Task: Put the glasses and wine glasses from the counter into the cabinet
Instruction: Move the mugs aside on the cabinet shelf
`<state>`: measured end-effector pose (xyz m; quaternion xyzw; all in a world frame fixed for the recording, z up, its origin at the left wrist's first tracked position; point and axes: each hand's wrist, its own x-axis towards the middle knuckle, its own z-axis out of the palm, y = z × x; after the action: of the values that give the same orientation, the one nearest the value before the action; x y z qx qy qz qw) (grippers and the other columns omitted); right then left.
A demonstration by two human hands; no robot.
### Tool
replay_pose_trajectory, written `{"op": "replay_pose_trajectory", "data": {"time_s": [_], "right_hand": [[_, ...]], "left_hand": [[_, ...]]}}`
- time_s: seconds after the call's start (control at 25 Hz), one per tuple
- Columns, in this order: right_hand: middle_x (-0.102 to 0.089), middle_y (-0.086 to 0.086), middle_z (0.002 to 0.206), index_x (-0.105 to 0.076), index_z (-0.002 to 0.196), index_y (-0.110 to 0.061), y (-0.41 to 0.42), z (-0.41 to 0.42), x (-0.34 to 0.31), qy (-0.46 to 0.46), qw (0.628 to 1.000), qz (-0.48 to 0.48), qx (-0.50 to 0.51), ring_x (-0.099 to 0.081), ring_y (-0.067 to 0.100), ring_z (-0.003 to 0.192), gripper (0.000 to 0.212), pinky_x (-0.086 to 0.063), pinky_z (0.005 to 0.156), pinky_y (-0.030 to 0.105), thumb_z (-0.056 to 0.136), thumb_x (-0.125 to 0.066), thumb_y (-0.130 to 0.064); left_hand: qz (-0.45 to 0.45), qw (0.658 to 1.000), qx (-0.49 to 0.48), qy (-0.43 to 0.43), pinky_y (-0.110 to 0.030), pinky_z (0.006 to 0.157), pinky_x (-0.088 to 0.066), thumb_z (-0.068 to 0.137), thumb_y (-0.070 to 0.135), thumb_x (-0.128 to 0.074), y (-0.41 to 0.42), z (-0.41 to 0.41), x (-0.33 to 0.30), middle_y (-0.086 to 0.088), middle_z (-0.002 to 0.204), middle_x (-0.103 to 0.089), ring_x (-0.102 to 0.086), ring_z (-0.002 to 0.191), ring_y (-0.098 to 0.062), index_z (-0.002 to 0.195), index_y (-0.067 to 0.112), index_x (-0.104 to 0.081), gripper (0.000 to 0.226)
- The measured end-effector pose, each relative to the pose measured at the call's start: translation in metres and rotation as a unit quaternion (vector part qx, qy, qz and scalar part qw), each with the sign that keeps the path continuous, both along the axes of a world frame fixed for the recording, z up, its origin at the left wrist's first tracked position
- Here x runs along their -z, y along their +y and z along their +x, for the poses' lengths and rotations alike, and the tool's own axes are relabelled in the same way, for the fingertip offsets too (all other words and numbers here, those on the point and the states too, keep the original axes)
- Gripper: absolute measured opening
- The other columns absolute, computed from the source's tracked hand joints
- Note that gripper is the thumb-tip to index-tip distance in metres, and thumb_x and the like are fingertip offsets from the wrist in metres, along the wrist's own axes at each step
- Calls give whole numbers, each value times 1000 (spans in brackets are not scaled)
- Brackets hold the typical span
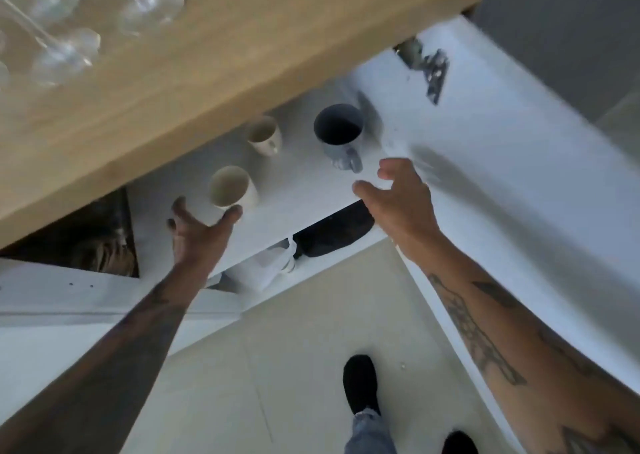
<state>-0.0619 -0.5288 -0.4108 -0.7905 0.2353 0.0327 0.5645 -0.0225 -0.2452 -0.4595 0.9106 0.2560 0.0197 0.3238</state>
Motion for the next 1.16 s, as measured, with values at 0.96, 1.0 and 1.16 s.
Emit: {"op": "replay_pose_trajectory", "data": {"time_s": [0.96,1.0,1.16], "right_hand": [[-67,-4,107,-65,115,-9,-11,47,114,-158,984,-63,60,-56,6,80,24,-40,71,5,96,-61,-22],[-66,-6,104,-65,115,-9,-10,50,114,-159,983,-63,68,-55,5,78,24,-40,69,3,96,-61,-22],[-69,-6,98,-66,112,-14,-11,55,109,-141,987,-37,73,-60,8,78,20,-47,72,18,96,-60,-25]], "left_hand": [[-131,962,220,-98,-40,107,-46,81,23,-80,-174,146,59,-11,142,-51,-56,125,-27,143,12,-41,74],[-155,956,237,-76,-43,108,-46,83,23,-77,-174,149,60,-10,144,-50,-54,129,-26,147,15,-37,76],[-279,920,269,-63,-45,110,-46,91,29,-65,-148,145,44,-5,145,-53,-56,130,-21,149,17,-37,65]]}}
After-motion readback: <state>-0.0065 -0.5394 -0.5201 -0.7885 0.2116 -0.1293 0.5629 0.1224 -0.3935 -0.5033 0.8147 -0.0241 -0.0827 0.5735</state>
